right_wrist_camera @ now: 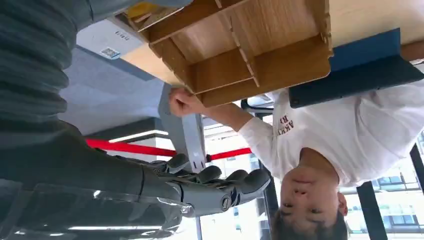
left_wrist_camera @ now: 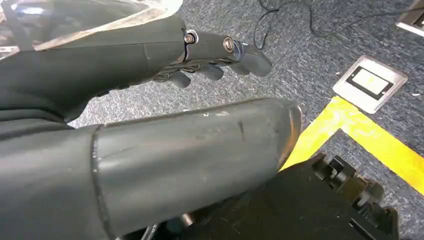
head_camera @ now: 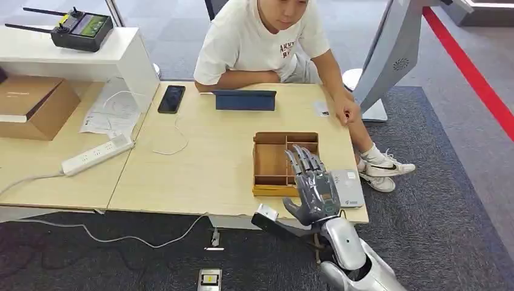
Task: Pass the card to the sensor for recognition and then transmit it.
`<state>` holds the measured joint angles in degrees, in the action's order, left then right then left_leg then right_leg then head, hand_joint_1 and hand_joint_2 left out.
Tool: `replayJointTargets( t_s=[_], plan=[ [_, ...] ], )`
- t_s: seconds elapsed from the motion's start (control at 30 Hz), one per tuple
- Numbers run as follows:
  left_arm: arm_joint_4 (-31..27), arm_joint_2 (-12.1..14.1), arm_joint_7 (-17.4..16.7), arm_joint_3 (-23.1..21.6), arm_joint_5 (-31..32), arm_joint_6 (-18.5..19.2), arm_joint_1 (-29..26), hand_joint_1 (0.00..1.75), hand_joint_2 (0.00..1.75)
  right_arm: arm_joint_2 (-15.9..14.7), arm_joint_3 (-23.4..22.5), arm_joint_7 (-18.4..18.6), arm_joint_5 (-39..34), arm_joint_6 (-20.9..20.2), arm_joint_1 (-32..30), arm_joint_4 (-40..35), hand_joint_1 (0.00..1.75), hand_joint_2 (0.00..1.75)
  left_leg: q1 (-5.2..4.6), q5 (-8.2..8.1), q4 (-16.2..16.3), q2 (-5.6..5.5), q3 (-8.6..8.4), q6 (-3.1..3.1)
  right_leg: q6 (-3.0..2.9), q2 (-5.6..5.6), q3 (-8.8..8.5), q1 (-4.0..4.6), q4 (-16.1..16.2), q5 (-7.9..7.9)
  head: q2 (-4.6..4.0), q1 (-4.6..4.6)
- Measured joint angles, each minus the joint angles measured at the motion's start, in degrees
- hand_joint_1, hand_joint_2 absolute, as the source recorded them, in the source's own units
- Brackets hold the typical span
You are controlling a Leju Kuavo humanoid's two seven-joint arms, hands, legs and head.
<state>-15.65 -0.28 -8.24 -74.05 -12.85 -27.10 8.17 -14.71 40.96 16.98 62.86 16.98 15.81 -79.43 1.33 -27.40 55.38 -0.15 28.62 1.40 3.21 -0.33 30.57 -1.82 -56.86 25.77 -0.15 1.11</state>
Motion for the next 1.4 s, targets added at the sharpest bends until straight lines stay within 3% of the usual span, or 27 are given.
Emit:
replayJointTargets(
  t_s=[1.0, 1.4],
  plan=[
    [0.0, 0.0, 0.0, 0.0, 0.7, 0.5, 0.2, 0.0, 0.0, 3.2, 1.7, 2.0, 1.7, 4.2, 4.2, 15.9, 0.0, 1.75, 0.0, 0.0, 0.0, 0.0, 0.0, 0.0, 0.0, 0.0, 0.0, 0.0, 0.0, 0.0, 0.0, 0.0],
    [0.0, 0.0, -0.2, 0.0, 1.2, 0.4, 0.2, 0.0, 0.0, 4.2, 1.7, 1.9, 1.5, 9.5, 7.5, 26.1, 0.0, 1.75, 0.0, 0.0, 0.0, 0.0, 0.0, 0.0, 0.0, 0.0, 0.0, 0.0, 0.0, 0.0, 0.0, 0.0]
  ],
)
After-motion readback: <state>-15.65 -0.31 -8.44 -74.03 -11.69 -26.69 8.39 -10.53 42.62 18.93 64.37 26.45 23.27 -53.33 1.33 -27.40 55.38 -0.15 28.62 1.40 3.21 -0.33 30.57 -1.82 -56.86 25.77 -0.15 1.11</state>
